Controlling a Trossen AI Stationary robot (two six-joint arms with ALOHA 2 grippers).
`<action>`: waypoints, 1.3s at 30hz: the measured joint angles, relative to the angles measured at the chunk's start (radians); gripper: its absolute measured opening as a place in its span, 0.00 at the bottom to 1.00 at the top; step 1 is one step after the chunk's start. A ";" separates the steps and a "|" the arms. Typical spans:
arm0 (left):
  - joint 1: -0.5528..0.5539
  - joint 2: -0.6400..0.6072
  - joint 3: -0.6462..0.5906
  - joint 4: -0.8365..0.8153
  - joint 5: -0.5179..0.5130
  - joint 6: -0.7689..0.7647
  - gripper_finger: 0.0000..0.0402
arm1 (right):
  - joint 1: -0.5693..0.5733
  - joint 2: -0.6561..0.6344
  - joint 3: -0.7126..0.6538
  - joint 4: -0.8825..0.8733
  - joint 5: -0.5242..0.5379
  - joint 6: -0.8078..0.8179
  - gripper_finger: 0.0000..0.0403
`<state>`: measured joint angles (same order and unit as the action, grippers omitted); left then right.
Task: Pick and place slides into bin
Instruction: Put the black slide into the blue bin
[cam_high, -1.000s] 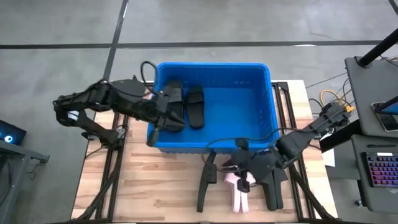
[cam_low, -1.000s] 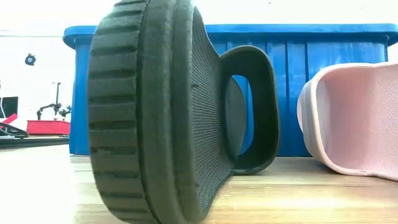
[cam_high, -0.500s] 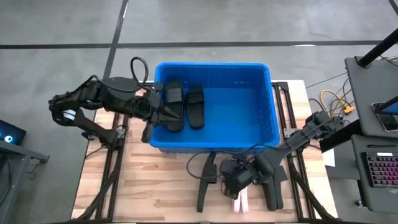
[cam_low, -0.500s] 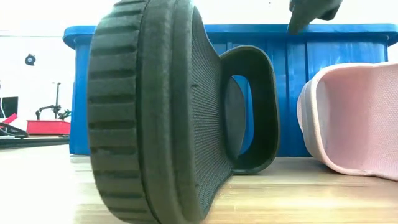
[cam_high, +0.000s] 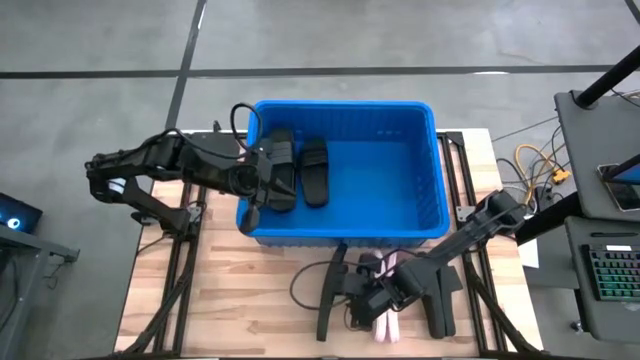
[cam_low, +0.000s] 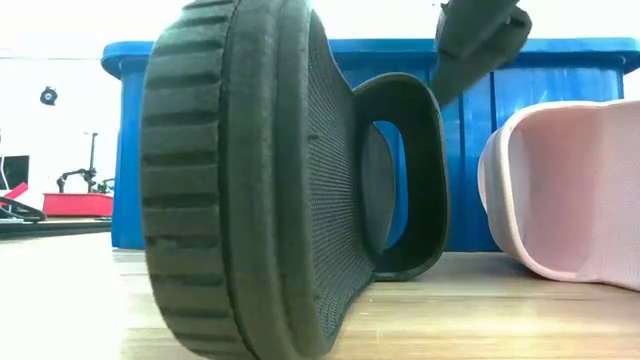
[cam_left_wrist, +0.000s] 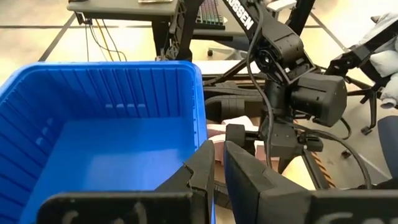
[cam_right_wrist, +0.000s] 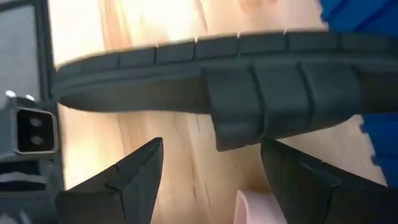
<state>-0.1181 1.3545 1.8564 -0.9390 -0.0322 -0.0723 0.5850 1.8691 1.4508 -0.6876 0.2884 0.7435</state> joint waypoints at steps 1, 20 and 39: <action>0.000 -0.003 -0.004 0.000 0.000 0.000 0.05 | 0.001 0.004 0.000 -0.002 0.000 0.010 0.64; 0.000 -0.013 -0.013 0.002 0.000 -0.001 0.05 | -0.005 0.033 -0.029 0.005 0.185 0.060 0.60; 0.000 -0.013 -0.014 0.002 0.000 -0.002 0.05 | -0.008 0.033 -0.151 0.198 0.254 0.060 0.40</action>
<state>-0.1181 1.3418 1.8423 -0.9375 -0.0318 -0.0738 0.5774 1.9018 1.3003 -0.4896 0.5427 0.8036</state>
